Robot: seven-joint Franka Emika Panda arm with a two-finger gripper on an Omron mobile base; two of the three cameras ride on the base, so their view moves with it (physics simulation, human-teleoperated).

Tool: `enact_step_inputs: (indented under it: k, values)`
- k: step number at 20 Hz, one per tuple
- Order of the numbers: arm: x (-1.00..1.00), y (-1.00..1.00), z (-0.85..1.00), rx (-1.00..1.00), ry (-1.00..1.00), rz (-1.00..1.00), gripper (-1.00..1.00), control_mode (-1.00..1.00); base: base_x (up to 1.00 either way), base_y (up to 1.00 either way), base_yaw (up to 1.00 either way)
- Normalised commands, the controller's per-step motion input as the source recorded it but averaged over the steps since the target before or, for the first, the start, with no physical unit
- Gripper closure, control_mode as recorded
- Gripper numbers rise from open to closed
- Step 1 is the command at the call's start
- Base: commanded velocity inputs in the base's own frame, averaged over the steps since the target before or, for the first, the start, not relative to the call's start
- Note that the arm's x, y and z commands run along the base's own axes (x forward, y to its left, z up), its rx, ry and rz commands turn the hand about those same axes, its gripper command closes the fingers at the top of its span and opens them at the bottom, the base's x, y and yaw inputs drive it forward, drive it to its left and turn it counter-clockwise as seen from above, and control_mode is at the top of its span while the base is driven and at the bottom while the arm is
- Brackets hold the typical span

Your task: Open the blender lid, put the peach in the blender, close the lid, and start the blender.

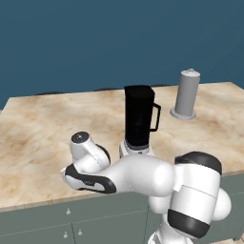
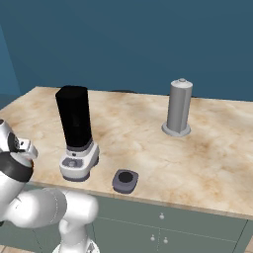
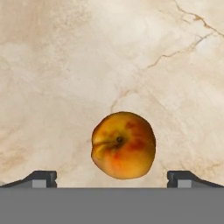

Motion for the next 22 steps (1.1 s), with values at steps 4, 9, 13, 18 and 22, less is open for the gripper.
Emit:
enact_step_inputs:
  k: [4, 9, 13, 18, 22]
  values:
    - [0.02, -0.02, -0.07, 0.00, -0.01, 0.00, -1.00, -1.00, 0.00, 0.00, 0.00]
    - [0.01, 0.00, -0.15, 0.00, -0.01, 0.00, -1.00, -1.00, 0.00, 0.00, 0.00]
    - [0.00, 0.00, -0.11, 0.00, -0.01, 0.00, -1.00, -1.00, 0.00, 0.00, 0.00]
    - [0.09, 0.00, -0.07, 0.00, -0.01, 0.00, -1.00, -1.00, 0.00, 0.00, 0.00]
    - [0.10, 0.00, -0.06, 0.00, 0.00, 0.00, -1.00, -1.00, 0.00, 0.00, 0.00]
